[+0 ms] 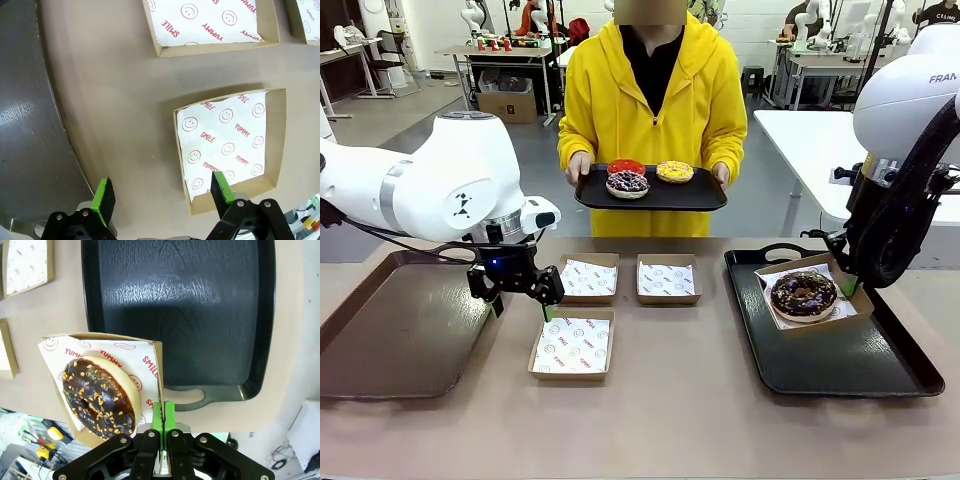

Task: Individually package the donuts and arrange them on the tray.
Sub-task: Place the picked Paper togo box on the Handle tray while simultaneously picking up another Paper togo box from the table with the other hand.

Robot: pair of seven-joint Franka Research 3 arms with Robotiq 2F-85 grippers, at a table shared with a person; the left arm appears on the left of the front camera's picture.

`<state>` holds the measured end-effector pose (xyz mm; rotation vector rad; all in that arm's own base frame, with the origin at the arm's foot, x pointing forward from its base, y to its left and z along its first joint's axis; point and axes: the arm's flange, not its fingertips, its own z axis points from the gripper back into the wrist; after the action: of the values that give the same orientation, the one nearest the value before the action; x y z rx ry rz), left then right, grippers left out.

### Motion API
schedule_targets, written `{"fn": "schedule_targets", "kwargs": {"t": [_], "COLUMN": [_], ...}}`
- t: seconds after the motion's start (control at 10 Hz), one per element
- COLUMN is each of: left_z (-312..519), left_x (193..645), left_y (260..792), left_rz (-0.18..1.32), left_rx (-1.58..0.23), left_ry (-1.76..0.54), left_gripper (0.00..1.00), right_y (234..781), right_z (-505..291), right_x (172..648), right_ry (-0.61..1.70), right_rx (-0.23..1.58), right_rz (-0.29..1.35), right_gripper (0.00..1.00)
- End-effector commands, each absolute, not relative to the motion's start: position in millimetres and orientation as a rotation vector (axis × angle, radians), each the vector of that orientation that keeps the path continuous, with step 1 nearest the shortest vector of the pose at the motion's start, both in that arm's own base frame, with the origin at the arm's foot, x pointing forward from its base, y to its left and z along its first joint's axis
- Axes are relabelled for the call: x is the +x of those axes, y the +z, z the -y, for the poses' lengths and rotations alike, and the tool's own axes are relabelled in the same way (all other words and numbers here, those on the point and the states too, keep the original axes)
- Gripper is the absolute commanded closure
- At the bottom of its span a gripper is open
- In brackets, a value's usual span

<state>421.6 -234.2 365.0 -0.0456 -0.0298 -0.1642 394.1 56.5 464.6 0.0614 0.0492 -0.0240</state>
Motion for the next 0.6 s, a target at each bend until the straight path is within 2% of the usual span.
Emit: {"fn": "schedule_targets", "kwargs": {"t": [0.0,0.3,0.5], "left_z": [232,233,233], "left_x": [420,419,415], "left_y": [367,359,353], "left_rz": [0.025,0.024,-0.028], "left_rx": [-0.049,-0.032,-0.071], "left_ry": [-0.178,-0.125,-0.050], "left_gripper": [0.00,0.00,0.00], "right_y": [466,458,446], "right_z": [-55,-57,-57], "right_x": [393,389,383], "right_ry": [-0.027,-0.008,-0.015], "right_rx": [0.051,0.047,0.029], "right_rz": [-0.049,-0.024,0.011], "right_gripper": [0.99,0.99,0.99]}}
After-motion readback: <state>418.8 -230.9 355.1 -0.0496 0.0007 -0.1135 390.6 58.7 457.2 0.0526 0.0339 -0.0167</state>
